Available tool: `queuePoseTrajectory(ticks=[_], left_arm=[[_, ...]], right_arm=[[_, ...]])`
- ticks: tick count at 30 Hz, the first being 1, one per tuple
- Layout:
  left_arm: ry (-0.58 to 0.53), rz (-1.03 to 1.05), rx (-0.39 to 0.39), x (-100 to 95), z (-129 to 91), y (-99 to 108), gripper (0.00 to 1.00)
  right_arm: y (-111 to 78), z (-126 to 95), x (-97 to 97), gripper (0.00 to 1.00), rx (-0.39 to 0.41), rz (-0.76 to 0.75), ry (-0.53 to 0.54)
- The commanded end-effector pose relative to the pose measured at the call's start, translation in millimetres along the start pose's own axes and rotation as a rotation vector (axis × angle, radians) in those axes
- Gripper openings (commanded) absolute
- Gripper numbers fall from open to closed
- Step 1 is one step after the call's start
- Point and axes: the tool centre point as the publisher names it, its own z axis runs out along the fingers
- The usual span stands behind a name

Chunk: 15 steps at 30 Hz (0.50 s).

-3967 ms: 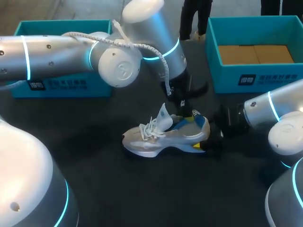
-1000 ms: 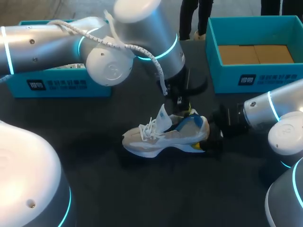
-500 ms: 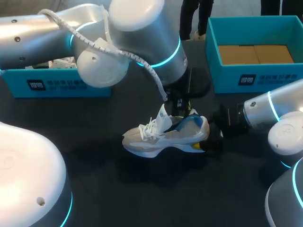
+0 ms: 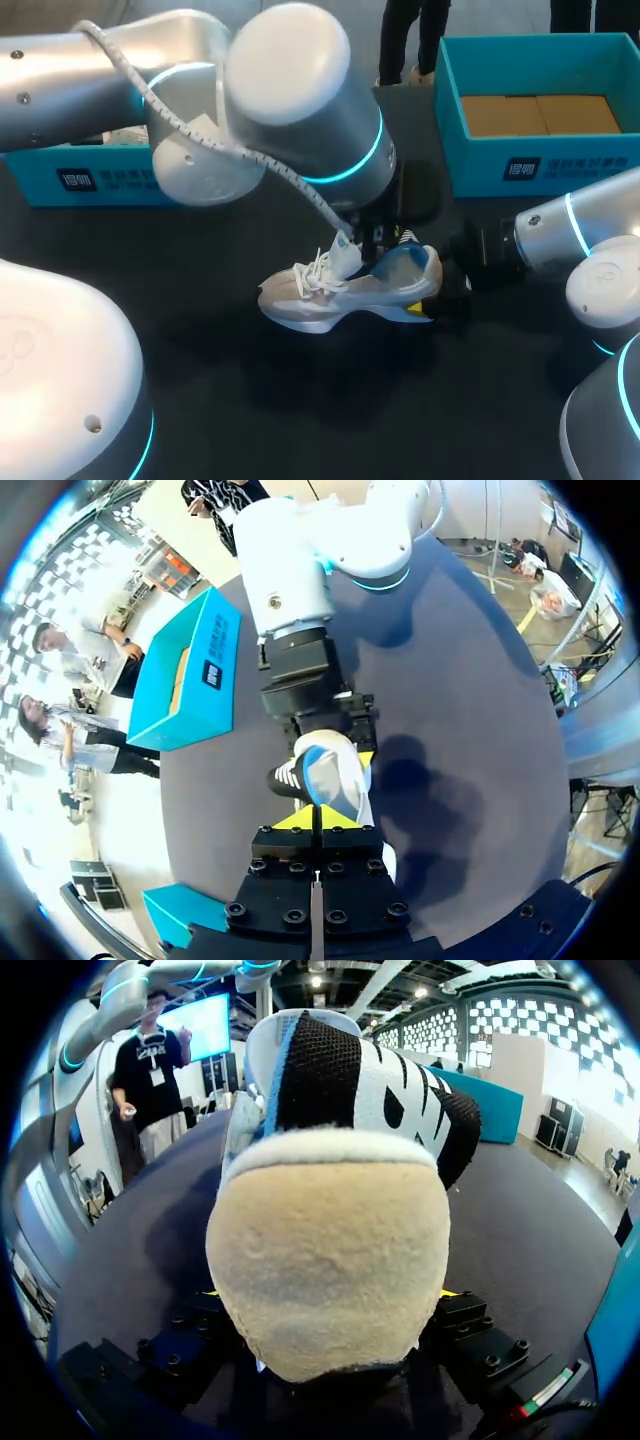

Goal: Take the shoe out of the shoebox, open the shoe tongue, remove and reinsert the insole, then place the shoe into the shoebox

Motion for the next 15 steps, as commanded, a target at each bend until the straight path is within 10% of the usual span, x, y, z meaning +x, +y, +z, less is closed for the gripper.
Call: queuePoseTrajectory(ticks=[1, 15], left_arm=[[-0.003, 0.001, 0.002, 1.0, 1.0, 0.6, 0.00], [-0.015, -0.004, -0.003, 1.2, 3.0, 1.2, 0.00]], right_arm=[[-0.5, 2.6, 0.4, 0.00, 0.003, 0.001, -0.001], [-0.5, 2.6, 0.4, 0.00, 0.003, 0.001, -0.001]])
